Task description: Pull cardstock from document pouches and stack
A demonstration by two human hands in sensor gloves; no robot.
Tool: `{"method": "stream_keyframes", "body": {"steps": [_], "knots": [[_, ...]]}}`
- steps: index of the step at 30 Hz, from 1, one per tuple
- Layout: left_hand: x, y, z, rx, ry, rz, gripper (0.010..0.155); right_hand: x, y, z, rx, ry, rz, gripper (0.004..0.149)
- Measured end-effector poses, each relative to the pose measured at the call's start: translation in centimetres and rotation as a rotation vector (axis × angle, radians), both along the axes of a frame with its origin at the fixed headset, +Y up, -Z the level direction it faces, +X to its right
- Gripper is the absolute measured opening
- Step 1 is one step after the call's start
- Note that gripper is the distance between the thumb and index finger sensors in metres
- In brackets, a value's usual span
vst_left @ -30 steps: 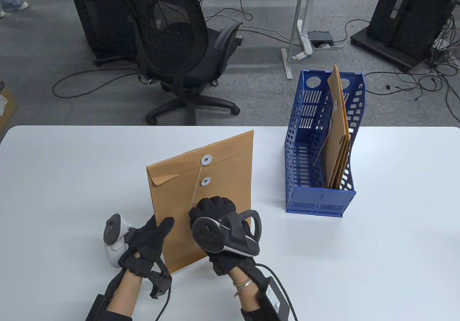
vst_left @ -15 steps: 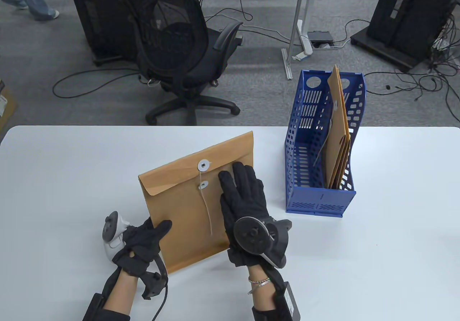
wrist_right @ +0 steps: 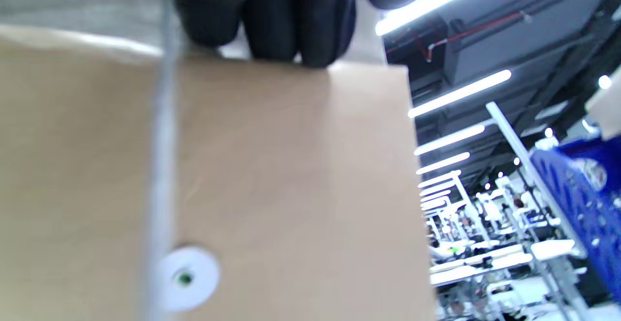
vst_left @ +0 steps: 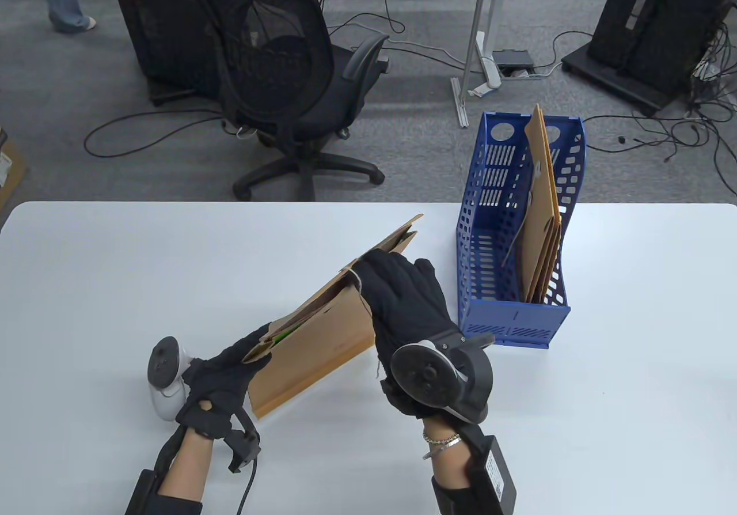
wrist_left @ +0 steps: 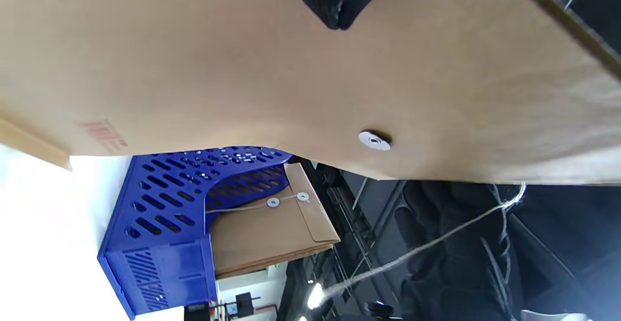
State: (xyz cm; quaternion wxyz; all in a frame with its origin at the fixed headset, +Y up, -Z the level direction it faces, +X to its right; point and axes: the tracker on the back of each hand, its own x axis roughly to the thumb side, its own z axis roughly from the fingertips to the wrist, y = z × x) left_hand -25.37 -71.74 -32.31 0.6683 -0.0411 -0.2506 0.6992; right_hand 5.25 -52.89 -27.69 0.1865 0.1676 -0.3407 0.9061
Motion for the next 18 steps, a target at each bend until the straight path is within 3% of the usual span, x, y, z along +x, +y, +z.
{"method": "stream_keyframes", "body": {"steps": [5,9,18], "knots": [[-0.3,-0.1,0.0,0.003,0.018,-0.035,0.047,0.2,1.2,-0.7,-0.007,-0.026,0.192,0.042],[-0.1,-0.2,0.0,0.001,0.023,-0.041,0.048,0.0,0.3,-0.8,0.034,-0.030,0.213,0.045],[-0.4,-0.5,0.0,-0.003,0.036,-0.042,0.047,-0.6,-0.3,-0.7,0.119,-0.118,0.229,0.039]]}}
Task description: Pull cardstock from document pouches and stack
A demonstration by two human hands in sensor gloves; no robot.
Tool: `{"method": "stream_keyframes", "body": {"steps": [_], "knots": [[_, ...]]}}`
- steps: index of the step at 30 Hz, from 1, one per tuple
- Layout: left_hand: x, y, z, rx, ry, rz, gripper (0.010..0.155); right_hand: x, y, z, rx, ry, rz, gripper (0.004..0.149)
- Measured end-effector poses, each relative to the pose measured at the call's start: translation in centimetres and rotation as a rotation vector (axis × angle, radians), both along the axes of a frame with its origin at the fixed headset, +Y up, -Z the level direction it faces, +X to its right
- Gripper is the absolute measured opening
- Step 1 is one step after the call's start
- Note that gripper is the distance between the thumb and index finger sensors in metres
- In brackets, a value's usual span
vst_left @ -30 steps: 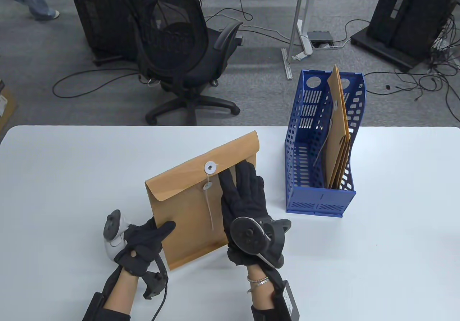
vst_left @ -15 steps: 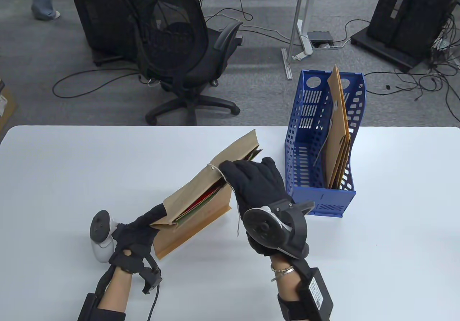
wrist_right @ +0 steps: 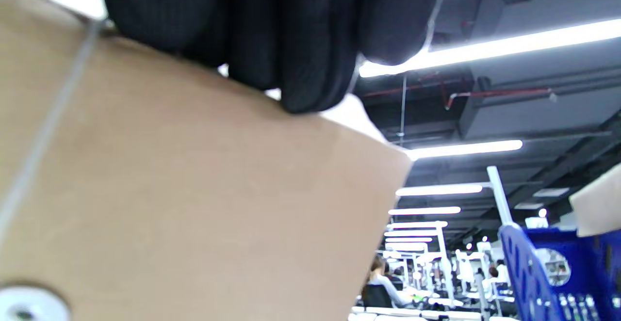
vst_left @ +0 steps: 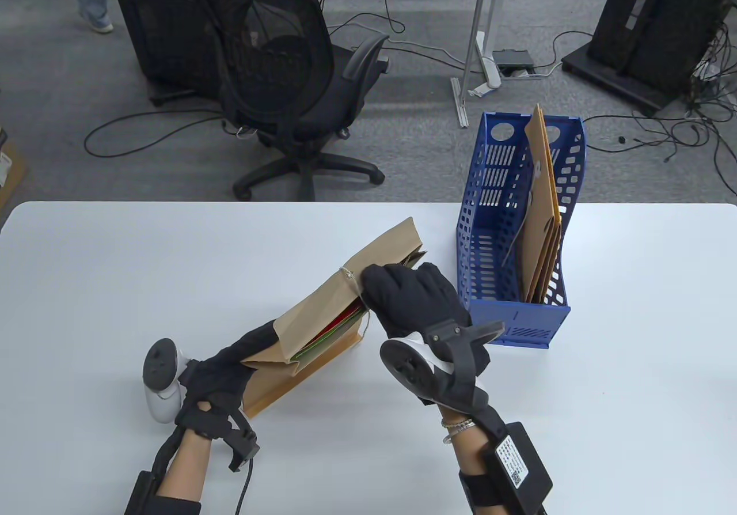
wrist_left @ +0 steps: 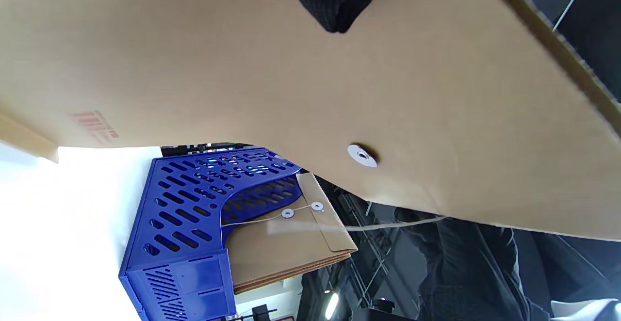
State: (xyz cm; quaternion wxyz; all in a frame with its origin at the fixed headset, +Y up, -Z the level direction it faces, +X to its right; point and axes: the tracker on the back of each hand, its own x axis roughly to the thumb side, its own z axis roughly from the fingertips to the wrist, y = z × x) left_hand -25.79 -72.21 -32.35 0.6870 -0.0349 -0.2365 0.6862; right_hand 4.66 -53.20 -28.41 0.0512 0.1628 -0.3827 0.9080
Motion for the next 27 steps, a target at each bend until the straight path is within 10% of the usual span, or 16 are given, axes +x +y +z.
{"method": "stream_keyframes", "body": {"steps": [12,27], "knots": [[-0.5,-0.2,0.0,-0.010,-0.001,0.052,0.046,-0.7,-0.3,-1.4,-0.388,0.212,0.164,0.075],[-1.1,0.4,0.0,0.015,-0.041,0.040,0.045,-3.2,1.4,-2.2,-0.694,0.227,0.342,0.060]]}}
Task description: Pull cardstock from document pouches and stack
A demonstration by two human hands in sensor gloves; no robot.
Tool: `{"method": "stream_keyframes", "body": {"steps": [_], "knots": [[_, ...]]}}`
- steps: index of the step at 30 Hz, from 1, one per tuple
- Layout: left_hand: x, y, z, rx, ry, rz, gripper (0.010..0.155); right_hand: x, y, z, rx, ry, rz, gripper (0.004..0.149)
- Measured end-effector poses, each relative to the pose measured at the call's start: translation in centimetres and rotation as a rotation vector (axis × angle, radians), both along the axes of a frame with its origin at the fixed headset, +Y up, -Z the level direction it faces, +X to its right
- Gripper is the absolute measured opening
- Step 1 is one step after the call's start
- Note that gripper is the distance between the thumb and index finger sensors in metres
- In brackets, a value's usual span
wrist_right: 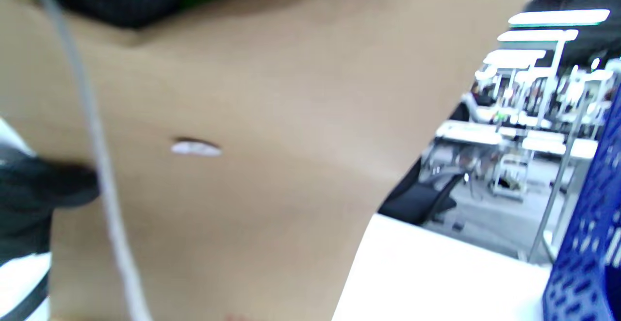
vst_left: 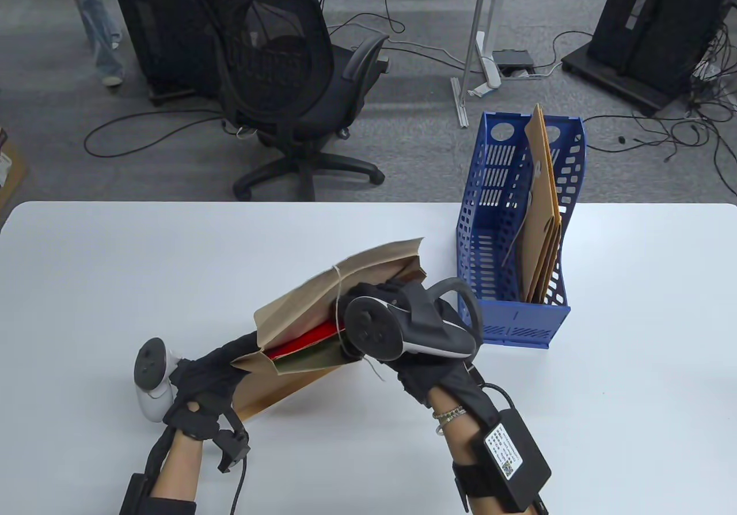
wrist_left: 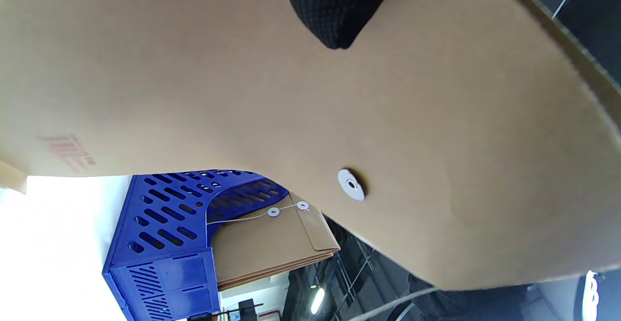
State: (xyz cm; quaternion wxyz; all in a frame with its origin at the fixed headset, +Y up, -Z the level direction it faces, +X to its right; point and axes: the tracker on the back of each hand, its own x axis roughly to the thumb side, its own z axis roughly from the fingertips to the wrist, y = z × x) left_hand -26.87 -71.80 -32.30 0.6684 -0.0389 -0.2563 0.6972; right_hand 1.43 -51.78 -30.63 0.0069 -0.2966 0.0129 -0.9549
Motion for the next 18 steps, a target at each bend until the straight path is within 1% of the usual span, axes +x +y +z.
{"method": "stream_keyframes", "body": {"steps": [1,3,5,6,8,9,11,12,13,16,17,18], "knots": [[0.0,0.1,0.0,0.003,-0.008,-0.001,0.045,-0.4,-0.4,-0.2,-0.042,0.004,0.014,0.058],[0.3,0.3,0.0,0.011,-0.024,-0.014,0.046,-1.3,-1.2,-0.5,-0.072,0.018,0.050,0.056],[0.3,0.1,0.0,0.006,-0.003,-0.039,0.045,-1.9,-1.6,-0.5,-0.047,-0.010,0.106,0.047],[0.2,-0.1,-0.1,-0.004,-0.009,-0.019,0.046,-2.0,-1.6,-0.5,-0.024,-0.005,0.104,0.045],[0.2,0.0,-0.1,-0.008,0.010,-0.006,0.046,-2.2,-1.2,-0.4,0.015,0.012,0.036,0.042],[0.2,0.1,-0.1,-0.015,0.015,-0.037,0.049,-2.2,-0.7,-0.4,0.043,0.005,0.018,0.042],[-0.1,0.4,0.0,-0.025,0.030,-0.179,0.049,-1.9,0.5,-0.1,0.092,0.006,-0.015,0.041],[-0.3,0.5,0.0,-0.019,0.062,-0.216,0.048,-1.8,1.1,0.1,0.115,0.021,-0.027,0.041],[-0.8,0.5,0.0,-0.008,0.124,-0.237,0.047,-1.5,2.0,0.4,0.140,0.020,-0.043,0.041],[-1.9,0.6,0.1,-0.012,0.140,-0.169,0.046,-0.7,4.3,1.6,0.187,0.004,-0.088,0.041],[-2.1,0.7,0.1,-0.013,0.146,-0.163,0.045,-0.5,4.9,1.9,0.217,0.001,-0.108,0.041],[-2.3,0.8,0.1,-0.011,0.150,-0.162,0.045,-0.1,5.8,2.5,0.289,-0.021,-0.142,0.041]]}}
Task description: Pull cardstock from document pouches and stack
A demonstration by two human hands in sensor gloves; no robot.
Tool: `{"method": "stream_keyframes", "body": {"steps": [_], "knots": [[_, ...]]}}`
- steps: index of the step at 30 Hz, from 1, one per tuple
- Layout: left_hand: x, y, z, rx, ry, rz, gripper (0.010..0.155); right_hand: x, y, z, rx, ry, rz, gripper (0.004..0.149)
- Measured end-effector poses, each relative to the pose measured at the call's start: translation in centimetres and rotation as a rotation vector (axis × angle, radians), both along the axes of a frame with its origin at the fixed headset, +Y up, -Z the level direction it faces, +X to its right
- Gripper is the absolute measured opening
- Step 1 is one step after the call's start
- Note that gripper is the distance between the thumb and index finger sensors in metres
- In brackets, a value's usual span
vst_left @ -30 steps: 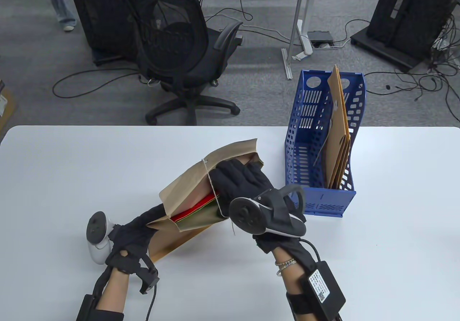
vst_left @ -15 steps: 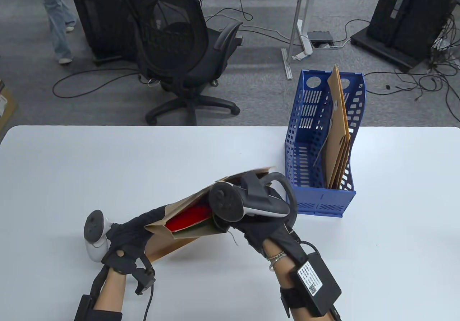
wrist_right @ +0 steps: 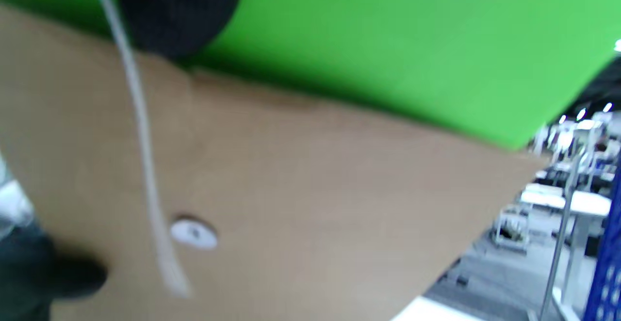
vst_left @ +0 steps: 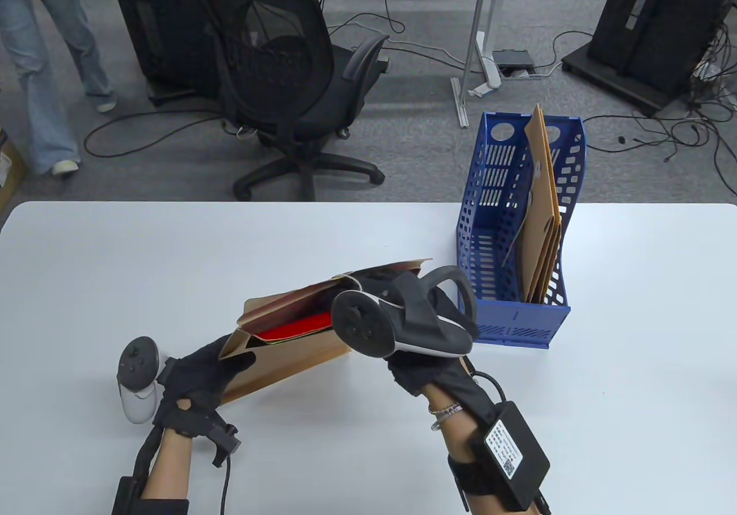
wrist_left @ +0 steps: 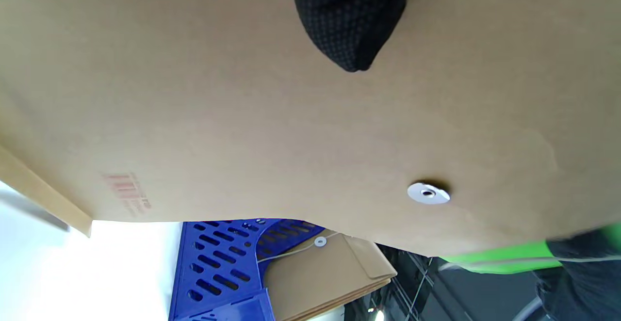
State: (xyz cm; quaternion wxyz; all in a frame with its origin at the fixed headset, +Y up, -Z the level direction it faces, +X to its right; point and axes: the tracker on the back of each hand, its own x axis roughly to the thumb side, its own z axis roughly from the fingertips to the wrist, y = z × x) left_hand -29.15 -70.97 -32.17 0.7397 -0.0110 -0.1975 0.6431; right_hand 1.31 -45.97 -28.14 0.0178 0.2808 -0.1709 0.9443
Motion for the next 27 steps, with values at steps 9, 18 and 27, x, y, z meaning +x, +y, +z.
{"method": "stream_keyframes", "body": {"steps": [9,18,27], "knots": [[-1.8,-0.6,0.0,-0.043,0.027,0.087,0.046,6.0,4.9,3.8,0.499,-0.253,-0.453,0.044],[-4.1,-0.6,0.2,-0.089,0.045,0.157,0.048,12.0,3.6,6.5,0.736,-0.325,-0.741,0.046],[-6.9,0.1,1.4,-0.131,0.182,0.199,0.047,9.4,-9.6,1.0,0.518,-0.324,-0.390,0.046]]}}
